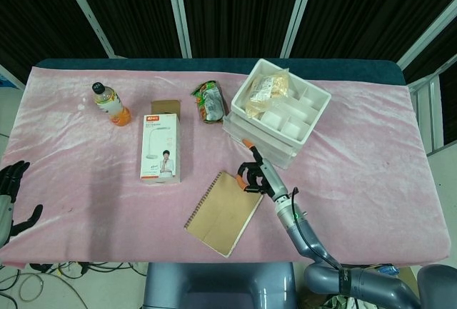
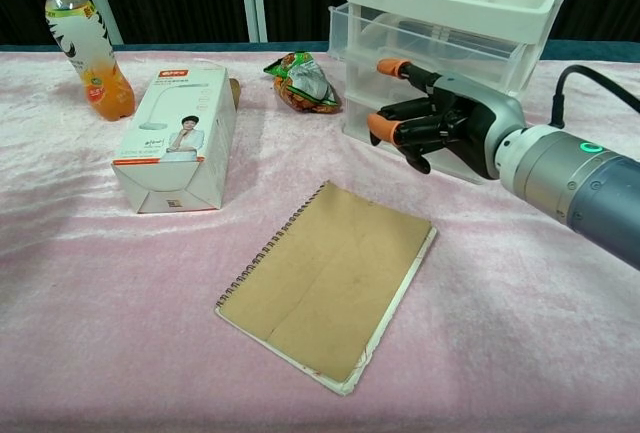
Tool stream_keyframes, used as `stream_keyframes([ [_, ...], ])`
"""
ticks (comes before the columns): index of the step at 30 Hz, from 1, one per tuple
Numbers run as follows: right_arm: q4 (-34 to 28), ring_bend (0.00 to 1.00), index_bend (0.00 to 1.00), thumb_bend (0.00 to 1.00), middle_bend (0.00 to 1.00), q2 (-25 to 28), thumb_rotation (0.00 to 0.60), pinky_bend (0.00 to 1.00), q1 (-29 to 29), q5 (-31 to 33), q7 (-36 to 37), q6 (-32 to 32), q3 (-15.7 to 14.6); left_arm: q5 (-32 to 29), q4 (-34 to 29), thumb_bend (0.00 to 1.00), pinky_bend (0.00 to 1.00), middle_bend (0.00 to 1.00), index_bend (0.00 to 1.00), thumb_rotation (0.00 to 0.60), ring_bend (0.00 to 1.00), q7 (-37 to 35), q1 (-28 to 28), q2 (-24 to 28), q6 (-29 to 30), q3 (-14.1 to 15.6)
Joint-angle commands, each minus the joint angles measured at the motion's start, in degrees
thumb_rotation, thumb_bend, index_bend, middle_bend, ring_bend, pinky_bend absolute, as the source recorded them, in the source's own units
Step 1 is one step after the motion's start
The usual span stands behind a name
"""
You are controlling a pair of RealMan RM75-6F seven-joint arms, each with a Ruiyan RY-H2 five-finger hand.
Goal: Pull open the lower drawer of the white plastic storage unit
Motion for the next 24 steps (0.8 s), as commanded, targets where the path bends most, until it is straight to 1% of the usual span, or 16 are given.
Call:
stream_keyframes([
  [1, -1.01, 0.79, 0.05, 0.4, 0.63, 0.22, 0.6, 0.81, -0.47, -0.76, -0.01, 0.64, -0.61, -0.05, -0.06, 0.34, 0.19, 0.06, 0.06, 0.6, 0.05, 0.05, -0.01, 0.03, -0.05, 0.0],
  [24, -4.52, 0.79, 0.06, 0.4, 0.63, -0.9, 0.6, 0.81, -2.58, -4.45, -1.88, 3.29, -5.2, -0.5, -0.38, 0.34, 0.19, 0.06, 0.06, 0.6, 0.05, 0.33, -0.02, 0.22, -0.33, -0.02],
])
